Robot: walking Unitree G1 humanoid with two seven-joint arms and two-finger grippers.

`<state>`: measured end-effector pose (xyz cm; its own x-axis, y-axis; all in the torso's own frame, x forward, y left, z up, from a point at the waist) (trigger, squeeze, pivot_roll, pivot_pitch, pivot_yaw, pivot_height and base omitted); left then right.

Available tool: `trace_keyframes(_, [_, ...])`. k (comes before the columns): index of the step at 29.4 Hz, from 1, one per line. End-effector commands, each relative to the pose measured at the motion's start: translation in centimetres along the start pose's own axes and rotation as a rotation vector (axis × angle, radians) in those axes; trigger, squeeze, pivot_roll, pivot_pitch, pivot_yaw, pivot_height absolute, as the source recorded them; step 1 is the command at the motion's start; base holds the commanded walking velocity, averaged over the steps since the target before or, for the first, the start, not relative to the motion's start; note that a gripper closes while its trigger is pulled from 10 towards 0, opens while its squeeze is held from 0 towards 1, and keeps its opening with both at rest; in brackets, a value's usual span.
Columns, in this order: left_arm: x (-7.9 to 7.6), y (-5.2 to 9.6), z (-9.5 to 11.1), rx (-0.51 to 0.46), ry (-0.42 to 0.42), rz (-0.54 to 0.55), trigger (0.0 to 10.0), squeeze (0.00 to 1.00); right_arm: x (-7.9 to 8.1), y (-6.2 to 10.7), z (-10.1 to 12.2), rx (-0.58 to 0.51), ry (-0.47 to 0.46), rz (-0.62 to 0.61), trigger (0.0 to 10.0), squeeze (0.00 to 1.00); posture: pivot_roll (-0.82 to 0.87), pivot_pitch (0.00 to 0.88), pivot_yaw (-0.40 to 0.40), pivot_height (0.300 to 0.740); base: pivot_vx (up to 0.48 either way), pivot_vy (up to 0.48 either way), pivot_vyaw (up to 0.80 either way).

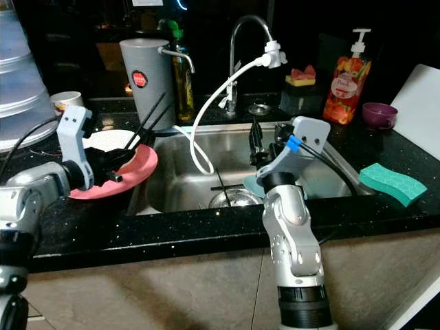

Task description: Kitchen organization

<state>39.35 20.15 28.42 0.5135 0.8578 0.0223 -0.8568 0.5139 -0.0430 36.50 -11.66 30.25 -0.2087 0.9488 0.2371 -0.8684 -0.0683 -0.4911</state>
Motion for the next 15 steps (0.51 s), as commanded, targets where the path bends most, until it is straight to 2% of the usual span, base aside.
trace_keyframes(1, [-0.9,0.2,0.7,-0.051,-0.022,-0.040,10.0,0.00,0.3,-0.1,0.7,-0.018,-0.007,0.017,10.0,0.00,0.05,0.080,0.000,0.740,0.000,0.000,0.00])
trace_keyframes(2, [-0.9,0.2,0.7,-0.051,-0.022,-0.040,10.0,0.00,0.3,-0.1,0.7,-0.018,-0.007,0.017,10.0,0.00,0.05,0.080,0.000,0.740,0.000,0.000,0.00])
trace_keyframes(5, [-3.0,0.4,1.2,-0.110,-0.090,-0.105,10.0,0.00,1.0,0.0,0.7,0.002,-0.088,0.061,10.0,0.00,0.05,0.081,-0.003,0.740,0.000,0.000,0.00])
trace_keyframes(6, [-3.0,0.4,1.2,-0.110,-0.090,-0.105,10.0,0.00,1.0,0.0,0.7,0.002,-0.088,0.061,10.0,0.00,0.05,0.081,-0.003,0.740,0.000,0.000,0.00])
trace_keyframes(7, [-4.2,0.5,1.6,-0.151,-0.086,-0.144,10.0,0.00,1.6,0.1,0.6,0.020,-0.154,0.096,10.0,0.00,0.05,0.080,-0.003,0.740,0.000,0.000,0.00])
trace_keyframes(9, [-4.6,0.6,1.7,-0.162,-0.083,-0.152,10.0,0.00,1.8,0.2,0.5,0.029,-0.181,0.112,10.0,0.00,0.05,0.080,-0.003,0.740,0.000,0.000,0.00])
trace_keyframes(12, [-5.8,0.4,1.9,-0.196,-0.058,-0.170,10.0,0.00,2.9,0.6,0.7,0.049,-0.299,0.176,10.0,0.00,0.04,0.075,-0.003,0.740,0.000,0.000,0.00])
trace_keyframes(15, [-6.1,0.3,2.1,-0.208,-0.048,-0.176,10.0,0.00,3.0,0.6,0.9,0.045,-0.329,0.184,10.0,0.00,0.04,0.075,-0.003,0.740,0.000,0.000,0.00])
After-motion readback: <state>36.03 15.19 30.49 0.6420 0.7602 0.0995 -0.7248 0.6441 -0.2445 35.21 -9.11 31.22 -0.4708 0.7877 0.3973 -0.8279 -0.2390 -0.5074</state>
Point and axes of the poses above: a point about 5 cm out from each wrist's last joint towards the gripper, its own y axis pointing back from the gripper into the wrist, its own z axis along the axis of the wrist's last joint, x = y × z, the point moved 4 cm from there along -y, pointing out of the wrist towards the gripper
